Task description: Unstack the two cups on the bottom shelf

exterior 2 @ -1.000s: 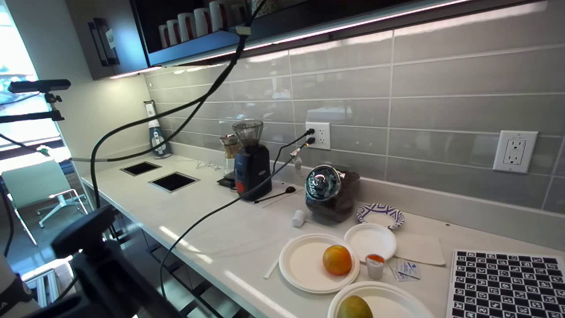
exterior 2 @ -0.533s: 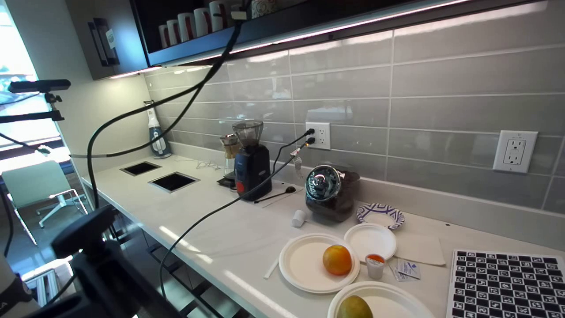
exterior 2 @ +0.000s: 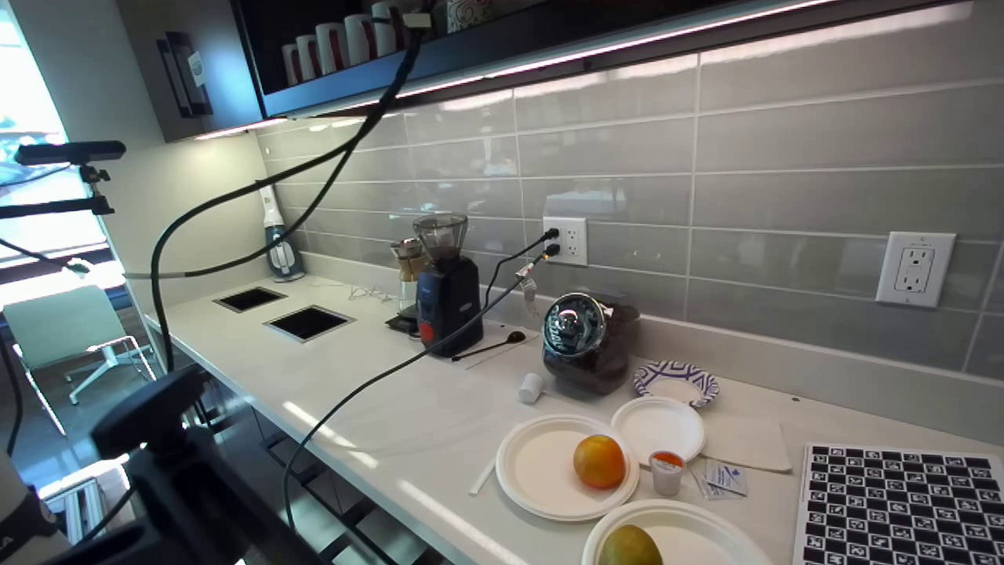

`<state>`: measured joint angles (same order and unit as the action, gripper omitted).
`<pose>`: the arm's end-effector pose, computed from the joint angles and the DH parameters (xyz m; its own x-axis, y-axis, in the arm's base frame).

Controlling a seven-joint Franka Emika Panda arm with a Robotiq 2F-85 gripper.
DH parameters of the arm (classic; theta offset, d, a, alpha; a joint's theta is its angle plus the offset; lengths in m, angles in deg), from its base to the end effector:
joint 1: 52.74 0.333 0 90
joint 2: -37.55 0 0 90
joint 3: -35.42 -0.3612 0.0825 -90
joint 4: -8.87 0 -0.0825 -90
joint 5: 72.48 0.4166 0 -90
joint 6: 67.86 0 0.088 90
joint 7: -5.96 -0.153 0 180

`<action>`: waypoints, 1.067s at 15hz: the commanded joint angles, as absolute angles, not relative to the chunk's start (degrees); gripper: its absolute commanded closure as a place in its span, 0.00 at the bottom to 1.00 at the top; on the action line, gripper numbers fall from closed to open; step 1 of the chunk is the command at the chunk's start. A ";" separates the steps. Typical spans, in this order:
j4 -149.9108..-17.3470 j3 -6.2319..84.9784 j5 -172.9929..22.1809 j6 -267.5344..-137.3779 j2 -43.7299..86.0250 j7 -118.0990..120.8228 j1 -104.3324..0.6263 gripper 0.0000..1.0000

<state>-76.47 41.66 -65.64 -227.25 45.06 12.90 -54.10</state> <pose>0.5825 -0.0892 0.9342 0.1429 -0.0237 0.9894 -0.0887 -0.9960 -0.0111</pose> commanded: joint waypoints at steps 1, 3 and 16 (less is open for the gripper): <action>-77.98 40.73 -63.93 -225.65 46.59 13.24 -52.73 0.66; -77.99 40.35 -63.80 -225.21 46.66 13.34 -52.11 0.66; -79.44 40.02 -61.16 -215.93 46.05 13.53 -51.19 0.66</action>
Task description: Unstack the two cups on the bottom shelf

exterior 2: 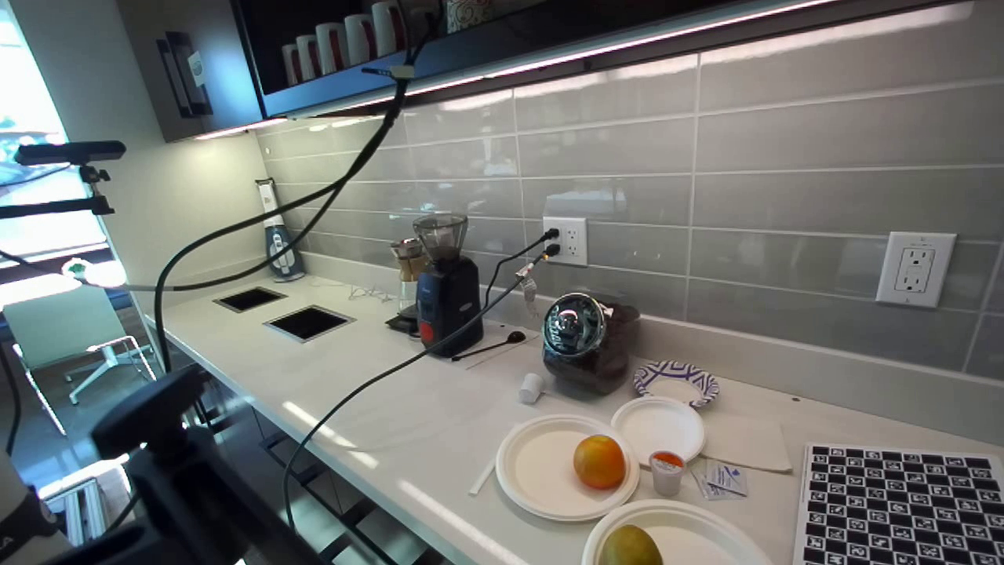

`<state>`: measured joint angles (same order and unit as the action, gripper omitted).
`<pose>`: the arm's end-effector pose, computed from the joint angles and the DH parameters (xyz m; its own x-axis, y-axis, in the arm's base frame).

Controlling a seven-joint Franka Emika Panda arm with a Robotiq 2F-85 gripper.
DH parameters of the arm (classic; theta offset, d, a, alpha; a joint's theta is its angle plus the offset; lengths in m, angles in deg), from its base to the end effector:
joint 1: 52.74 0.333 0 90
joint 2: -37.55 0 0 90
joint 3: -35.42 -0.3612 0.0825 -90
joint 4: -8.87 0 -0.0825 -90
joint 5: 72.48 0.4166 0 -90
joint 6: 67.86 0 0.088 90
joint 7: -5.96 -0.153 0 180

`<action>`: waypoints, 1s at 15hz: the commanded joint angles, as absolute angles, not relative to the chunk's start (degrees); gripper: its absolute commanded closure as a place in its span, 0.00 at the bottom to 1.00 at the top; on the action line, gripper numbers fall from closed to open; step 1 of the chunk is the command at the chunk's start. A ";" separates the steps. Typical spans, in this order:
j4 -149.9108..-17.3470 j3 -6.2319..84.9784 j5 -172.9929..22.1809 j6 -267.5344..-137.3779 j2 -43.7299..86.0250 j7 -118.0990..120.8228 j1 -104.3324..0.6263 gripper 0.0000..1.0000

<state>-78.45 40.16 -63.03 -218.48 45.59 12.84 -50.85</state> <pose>0.5975 -0.0360 0.8948 0.3145 -0.0503 0.9479 0.0201 -0.9980 -0.0596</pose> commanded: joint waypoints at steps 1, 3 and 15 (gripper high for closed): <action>-79.55 39.95 -61.20 -215.10 45.93 13.62 -51.21 0.66; -79.95 39.83 -61.51 -213.89 45.68 13.66 -51.28 0.66; -81.27 39.23 -62.24 -212.32 44.39 13.81 -51.47 0.35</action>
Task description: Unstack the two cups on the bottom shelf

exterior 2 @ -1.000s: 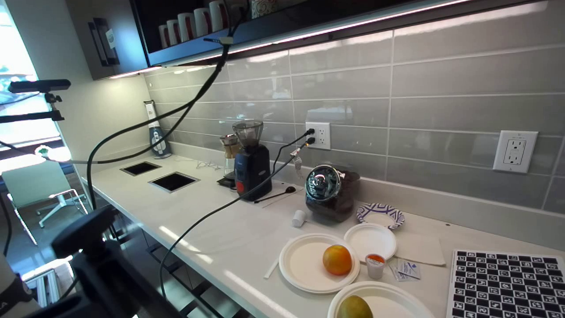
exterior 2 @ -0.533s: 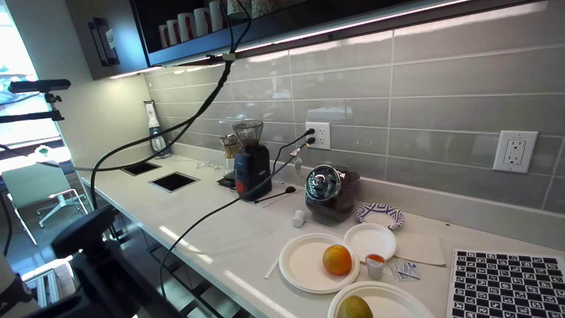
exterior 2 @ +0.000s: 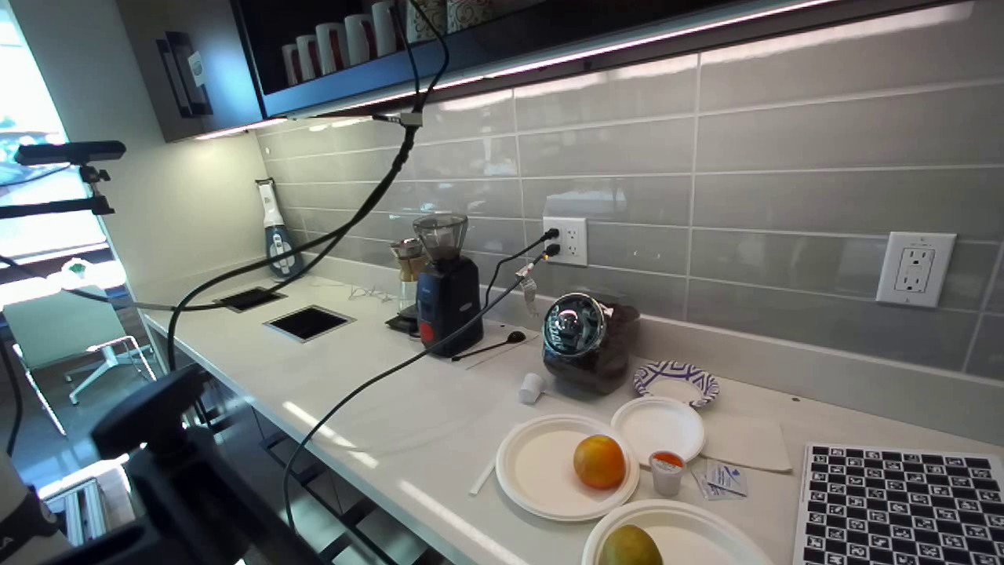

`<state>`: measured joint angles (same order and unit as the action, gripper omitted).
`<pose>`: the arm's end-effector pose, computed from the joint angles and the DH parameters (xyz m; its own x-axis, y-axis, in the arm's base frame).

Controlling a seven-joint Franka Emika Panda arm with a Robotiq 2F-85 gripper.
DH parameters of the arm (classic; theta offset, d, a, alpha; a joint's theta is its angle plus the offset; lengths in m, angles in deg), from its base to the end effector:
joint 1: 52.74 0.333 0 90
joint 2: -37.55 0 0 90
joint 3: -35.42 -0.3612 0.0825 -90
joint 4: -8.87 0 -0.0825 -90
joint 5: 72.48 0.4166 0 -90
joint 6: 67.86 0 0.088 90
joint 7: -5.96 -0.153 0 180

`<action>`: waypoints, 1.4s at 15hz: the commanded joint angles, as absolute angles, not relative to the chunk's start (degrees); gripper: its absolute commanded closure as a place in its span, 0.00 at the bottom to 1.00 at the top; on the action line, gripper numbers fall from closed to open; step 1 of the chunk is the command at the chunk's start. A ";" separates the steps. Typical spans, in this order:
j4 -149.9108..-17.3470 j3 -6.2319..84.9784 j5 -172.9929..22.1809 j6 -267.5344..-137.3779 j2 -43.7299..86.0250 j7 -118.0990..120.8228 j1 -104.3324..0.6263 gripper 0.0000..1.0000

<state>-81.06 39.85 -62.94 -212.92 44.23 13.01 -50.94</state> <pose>0.6198 -0.0301 0.8375 0.4666 -0.0429 0.8834 0.0322 -0.9973 -0.0655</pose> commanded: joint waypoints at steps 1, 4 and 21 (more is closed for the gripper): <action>-81.19 39.24 -61.98 -212.21 44.43 13.91 -51.44 0.14; -81.31 39.05 -62.49 -213.36 44.92 14.04 -51.45 0.00; -83.55 37.58 -70.77 -193.65 56.06 5.03 -53.52 0.00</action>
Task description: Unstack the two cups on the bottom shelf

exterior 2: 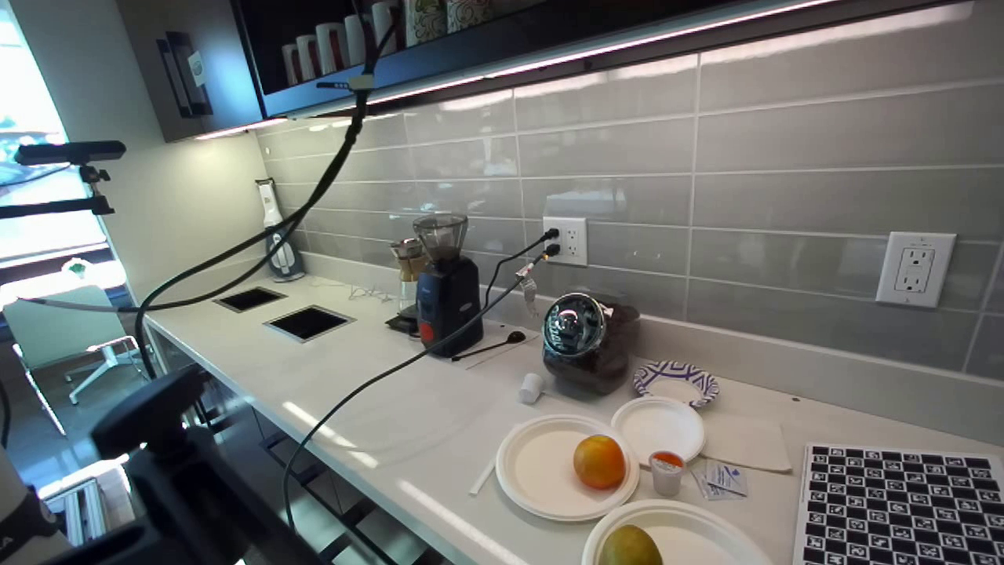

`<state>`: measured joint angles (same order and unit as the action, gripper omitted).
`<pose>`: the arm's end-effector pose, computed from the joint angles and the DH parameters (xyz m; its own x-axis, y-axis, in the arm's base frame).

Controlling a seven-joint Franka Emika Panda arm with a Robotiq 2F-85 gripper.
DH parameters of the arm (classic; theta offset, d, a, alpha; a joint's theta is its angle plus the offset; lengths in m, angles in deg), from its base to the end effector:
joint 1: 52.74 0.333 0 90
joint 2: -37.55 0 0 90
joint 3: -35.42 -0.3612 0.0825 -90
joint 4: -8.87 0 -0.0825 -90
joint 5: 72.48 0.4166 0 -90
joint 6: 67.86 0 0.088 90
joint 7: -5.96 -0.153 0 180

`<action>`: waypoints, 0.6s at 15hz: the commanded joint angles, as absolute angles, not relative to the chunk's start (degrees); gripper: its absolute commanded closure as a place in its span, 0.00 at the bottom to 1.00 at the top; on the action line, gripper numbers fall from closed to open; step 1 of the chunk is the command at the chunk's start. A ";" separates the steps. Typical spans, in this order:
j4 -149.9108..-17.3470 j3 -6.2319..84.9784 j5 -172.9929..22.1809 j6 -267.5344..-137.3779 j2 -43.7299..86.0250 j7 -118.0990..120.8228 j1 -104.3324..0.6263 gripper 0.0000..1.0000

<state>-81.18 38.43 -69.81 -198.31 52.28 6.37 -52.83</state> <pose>0.5451 -0.0330 0.8733 0.5695 -0.0639 0.8195 -0.0364 -0.9980 -0.0525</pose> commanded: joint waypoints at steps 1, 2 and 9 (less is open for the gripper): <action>-83.29 37.53 -70.77 -191.14 56.88 4.61 -53.60 0.00; -83.27 37.49 -71.02 -189.40 57.70 4.67 -53.68 0.00; -83.71 38.78 -70.96 -182.53 61.81 5.87 -54.70 0.00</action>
